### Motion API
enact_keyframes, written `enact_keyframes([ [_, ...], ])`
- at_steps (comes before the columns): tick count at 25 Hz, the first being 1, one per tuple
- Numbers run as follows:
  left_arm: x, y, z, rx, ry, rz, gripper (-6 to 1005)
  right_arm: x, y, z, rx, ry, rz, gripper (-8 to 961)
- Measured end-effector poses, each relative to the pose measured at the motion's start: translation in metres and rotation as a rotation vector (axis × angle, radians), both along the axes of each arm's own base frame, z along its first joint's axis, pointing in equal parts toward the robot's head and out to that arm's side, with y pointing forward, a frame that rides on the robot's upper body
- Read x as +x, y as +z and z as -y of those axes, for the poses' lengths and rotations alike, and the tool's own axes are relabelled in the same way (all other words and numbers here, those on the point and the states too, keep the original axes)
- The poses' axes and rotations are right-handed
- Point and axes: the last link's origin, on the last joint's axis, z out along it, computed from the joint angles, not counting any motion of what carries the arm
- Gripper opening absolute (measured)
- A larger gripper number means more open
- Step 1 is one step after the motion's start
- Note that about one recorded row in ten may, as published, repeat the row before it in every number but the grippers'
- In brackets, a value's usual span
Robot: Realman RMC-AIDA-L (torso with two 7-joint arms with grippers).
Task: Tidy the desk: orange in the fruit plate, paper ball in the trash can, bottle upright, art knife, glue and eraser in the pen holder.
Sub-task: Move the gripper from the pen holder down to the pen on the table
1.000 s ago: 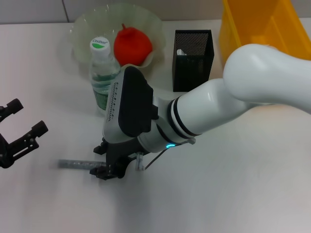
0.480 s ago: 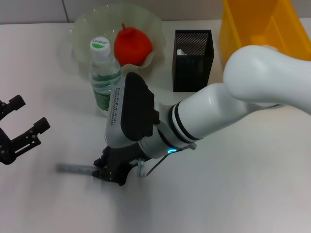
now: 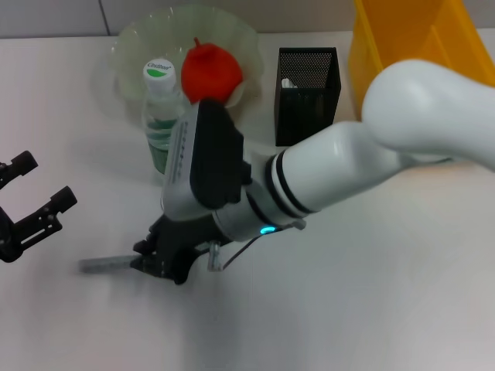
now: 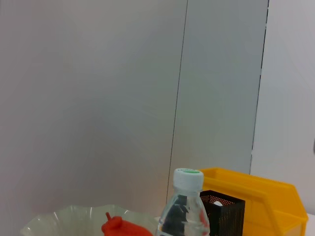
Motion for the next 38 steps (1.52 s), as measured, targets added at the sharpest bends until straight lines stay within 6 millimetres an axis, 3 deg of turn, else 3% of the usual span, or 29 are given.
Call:
enact_keyframes([
  [4, -0.001, 0.001, 0.001, 0.003, 0.001, -0.001, 834, -0.009, 0.024, -0.005, 0.022, -0.006, -0.042, 149],
  [6, -0.001, 0.001, 0.002, 0.005, 0.001, -0.001, 834, -0.010, 0.046, -0.006, 0.083, -0.010, -0.038, 146],
  [7, -0.001, 0.001, 0.001, 0.007, 0.001, 0.000, 834, -0.010, 0.046, -0.006, 0.083, -0.010, -0.038, 145],
  [11, -0.001, 0.002, -0.001, 0.013, 0.001, -0.003, 834, -0.008, 0.077, -0.003, 0.164, -0.015, -0.038, 140],
  [14, 0.000, 0.002, -0.003, 0.014, -0.003, -0.005, 834, -0.008, 0.083, -0.001, 0.155, -0.020, -0.038, 110],
  [18, 0.002, 0.001, -0.006, 0.010, -0.009, -0.006, 834, -0.007, 0.084, -0.003, 0.129, -0.007, -0.002, -2],
  [28, 0.002, -0.003, -0.005, 0.007, -0.007, 0.002, 835, -0.002, 0.064, -0.030, -0.010, 0.016, 0.222, 136],
  [38, 0.000, -0.006, -0.002, 0.006, 0.002, 0.009, 835, -0.006, 0.046, -0.031, -0.084, 0.076, 0.249, 370],
])
